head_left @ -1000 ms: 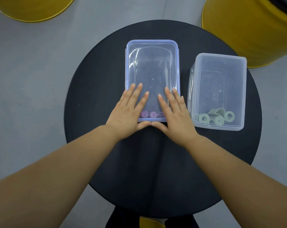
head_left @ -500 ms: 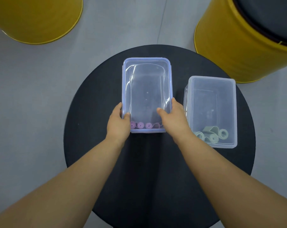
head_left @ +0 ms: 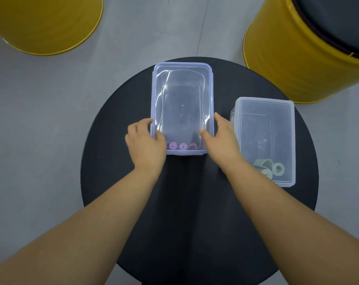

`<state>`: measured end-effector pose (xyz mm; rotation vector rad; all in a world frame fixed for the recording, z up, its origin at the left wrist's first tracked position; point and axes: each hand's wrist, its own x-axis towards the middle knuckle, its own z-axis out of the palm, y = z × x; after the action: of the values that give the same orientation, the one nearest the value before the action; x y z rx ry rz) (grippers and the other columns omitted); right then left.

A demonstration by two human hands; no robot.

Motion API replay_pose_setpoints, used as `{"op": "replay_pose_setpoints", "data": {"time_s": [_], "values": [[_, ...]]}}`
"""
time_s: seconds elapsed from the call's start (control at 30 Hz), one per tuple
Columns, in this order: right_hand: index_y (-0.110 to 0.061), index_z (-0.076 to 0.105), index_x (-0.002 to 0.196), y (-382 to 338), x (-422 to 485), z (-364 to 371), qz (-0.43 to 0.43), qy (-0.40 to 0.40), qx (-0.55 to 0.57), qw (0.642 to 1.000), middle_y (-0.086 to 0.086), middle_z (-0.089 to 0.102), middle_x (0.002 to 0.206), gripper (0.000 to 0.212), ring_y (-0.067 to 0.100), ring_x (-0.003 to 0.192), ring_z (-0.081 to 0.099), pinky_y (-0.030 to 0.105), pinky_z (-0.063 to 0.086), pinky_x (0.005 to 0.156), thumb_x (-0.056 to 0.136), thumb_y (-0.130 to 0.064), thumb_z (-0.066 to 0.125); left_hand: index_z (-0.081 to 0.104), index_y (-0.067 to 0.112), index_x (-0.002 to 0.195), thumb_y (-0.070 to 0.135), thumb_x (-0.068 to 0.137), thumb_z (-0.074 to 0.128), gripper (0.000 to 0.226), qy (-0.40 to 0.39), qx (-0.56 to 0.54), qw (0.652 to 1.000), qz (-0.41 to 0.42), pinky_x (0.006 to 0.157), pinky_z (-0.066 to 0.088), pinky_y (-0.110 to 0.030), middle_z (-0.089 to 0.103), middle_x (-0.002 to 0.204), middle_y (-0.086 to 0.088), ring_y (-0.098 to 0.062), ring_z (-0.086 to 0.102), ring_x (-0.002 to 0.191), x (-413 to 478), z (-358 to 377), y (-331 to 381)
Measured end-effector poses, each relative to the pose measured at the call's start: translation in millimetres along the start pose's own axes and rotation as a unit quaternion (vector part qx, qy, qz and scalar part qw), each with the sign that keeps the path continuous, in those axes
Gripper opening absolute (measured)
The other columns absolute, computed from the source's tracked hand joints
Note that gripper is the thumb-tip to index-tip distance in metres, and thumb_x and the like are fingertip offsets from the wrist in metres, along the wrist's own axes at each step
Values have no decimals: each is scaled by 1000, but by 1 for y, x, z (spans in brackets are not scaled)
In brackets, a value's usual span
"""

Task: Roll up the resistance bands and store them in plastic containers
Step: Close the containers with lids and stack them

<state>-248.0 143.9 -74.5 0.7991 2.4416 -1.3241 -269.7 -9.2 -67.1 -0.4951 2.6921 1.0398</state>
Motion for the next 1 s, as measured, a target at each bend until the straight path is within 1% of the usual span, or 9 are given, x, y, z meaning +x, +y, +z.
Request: {"op": "replay_pose_setpoints", "data": {"time_s": [0.07, 0.2, 0.27, 0.37, 0.47, 0.57, 0.67, 0.73, 1.0], "values": [[-17, 35, 143, 11, -16, -16, -10, 24, -14, 1000, 1, 31, 151, 54, 16, 138, 29, 27, 22, 113, 94, -21, 54, 59, 14, 112, 9, 89, 51, 24, -9, -41, 997, 61, 85, 38, -21, 52, 112, -1, -20, 52, 101, -25, 1, 14], [-13, 42, 138, 50, -41, -57, -25, 112, -73, 991, 5, 37, 146, 48, 21, 137, 31, 29, 22, 112, 92, -14, 56, 63, 15, 101, 8, 89, 53, 17, -178, -110, 974, 89, 78, 40, -14, 58, 97, 3, -11, 56, 83, -88, 33, 36], [-12, 42, 138, 71, -48, -78, 16, 152, -91, 984, 6, 37, 146, 48, 24, 136, 29, 29, 21, 110, 92, -13, 56, 59, 18, 113, 14, 91, 52, 24, -249, -95, 963, 27, 81, 37, -13, 57, 111, 2, -9, 56, 92, -114, 56, 43], [-12, 37, 141, 99, -55, -102, 107, 183, -76, 974, 9, 34, 147, 53, 29, 136, 28, 38, 25, 111, 92, -18, 56, 40, 22, 137, 24, 94, 51, 45, -301, -111, 938, -132, 88, 39, -21, 44, 133, 2, -15, 51, 112, -134, 86, 47], [-13, 32, 144, 120, -53, -113, 201, 149, -5, 968, 11, 30, 149, 56, 32, 132, 36, 43, 30, 109, 95, -27, 53, 30, 23, 143, 26, 94, 53, 54, -274, -206, 900, -271, 98, 46, -36, 48, 132, -5, -23, 54, 112, -140, 109, 49], [-15, 33, 143, 132, -51, -117, 249, 126, 92, 956, 6, 41, 142, 50, 25, 123, 46, 36, 37, 101, 97, -27, 48, 37, 17, 138, 16, 95, 53, 47, -220, -310, 854, -356, 88, 52, -32, 56, 97, -1, -19, 60, 89, -143, 119, 55], [-13, 42, 136, 137, -47, -116, 241, 122, 135, 953, -1, 52, 116, 39, 14, 97, 48, 26, 37, 83, 98, -17, 46, 46, 9, 130, 7, 96, 49, 35, -185, -368, 825, -387, 84, 53, -29, 60, 106, -9, -23, 63, 94, -142, 123, 59], [-12, 44, 134, 139, -45, -115, 230, 127, 144, 954, -4, 52, 109, 37, 12, 94, 47, 25, 37, 82, 97, -14, 46, 51, 6, 124, 5, 96, 49, 29, -173, -376, 819, -397, 82, 53, -29, 62, 109, -13, -23, 63, 93, -140, 125, 61], [-15, 47, 131, 137, -26, -106, 204, 113, 159, 959, 3, 61, 119, 37, 20, 102, 60, 36, 50, 92, 95, -13, 50, 55, 1, 118, 5, 93, 55, 26, -128, -435, 782, -428, 85, 53, -28, 64, 112, -15, -21, 65, 89, -123, 123, 62]]}}
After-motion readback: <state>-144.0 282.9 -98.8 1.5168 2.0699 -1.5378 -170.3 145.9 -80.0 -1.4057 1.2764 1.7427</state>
